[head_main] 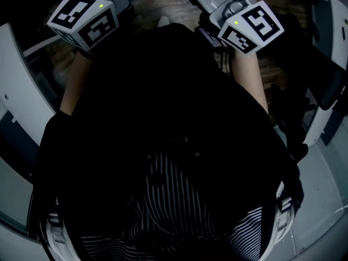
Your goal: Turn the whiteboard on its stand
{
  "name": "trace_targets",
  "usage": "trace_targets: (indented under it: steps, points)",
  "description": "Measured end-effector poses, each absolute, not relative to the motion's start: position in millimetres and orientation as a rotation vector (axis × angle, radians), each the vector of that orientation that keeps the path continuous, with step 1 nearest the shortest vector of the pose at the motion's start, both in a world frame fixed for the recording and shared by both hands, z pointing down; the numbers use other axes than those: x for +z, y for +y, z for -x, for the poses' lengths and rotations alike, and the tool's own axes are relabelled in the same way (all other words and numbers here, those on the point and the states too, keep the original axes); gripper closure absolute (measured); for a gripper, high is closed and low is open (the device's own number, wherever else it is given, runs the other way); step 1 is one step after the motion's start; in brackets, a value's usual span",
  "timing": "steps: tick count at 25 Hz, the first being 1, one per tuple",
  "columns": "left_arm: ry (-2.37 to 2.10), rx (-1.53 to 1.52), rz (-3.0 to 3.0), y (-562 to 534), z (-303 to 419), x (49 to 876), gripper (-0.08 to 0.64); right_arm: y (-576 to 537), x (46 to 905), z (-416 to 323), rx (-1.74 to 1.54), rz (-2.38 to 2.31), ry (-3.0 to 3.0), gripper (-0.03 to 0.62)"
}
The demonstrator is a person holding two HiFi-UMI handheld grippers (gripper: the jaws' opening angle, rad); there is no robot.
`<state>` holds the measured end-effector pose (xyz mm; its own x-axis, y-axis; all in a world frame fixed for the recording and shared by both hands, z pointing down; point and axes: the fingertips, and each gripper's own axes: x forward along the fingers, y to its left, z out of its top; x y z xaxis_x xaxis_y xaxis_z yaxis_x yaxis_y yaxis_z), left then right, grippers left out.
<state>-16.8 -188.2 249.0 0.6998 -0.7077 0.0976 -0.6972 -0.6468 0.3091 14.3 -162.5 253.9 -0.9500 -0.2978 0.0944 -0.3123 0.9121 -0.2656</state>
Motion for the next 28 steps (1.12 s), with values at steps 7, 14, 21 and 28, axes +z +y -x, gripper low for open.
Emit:
trace_targets:
  steps: [7, 14, 21, 28]
  points:
    - [-1.11, -0.031, -2.542, -206.4, 14.5, 262.7, 0.558, -188.9, 268.5, -25.1, 0.472, -0.486, -3.013, 0.591]
    - [-1.101, -0.012, -2.554, -211.9, 8.4, 263.9, 0.558, -202.7, 263.9, -20.7, 0.468, -0.481, -3.028, 0.591]
    - [-1.042, -0.023, -2.631, -230.2, -13.7, 247.6, 0.558, -220.1, 241.1, -42.6, 0.388, -0.581, -3.052, 0.591]
    - [-0.893, -0.051, -2.668, -274.6, 15.9, 236.0, 0.558, -265.2, 231.6, -14.8, 0.409, -0.817, -3.014, 0.591]
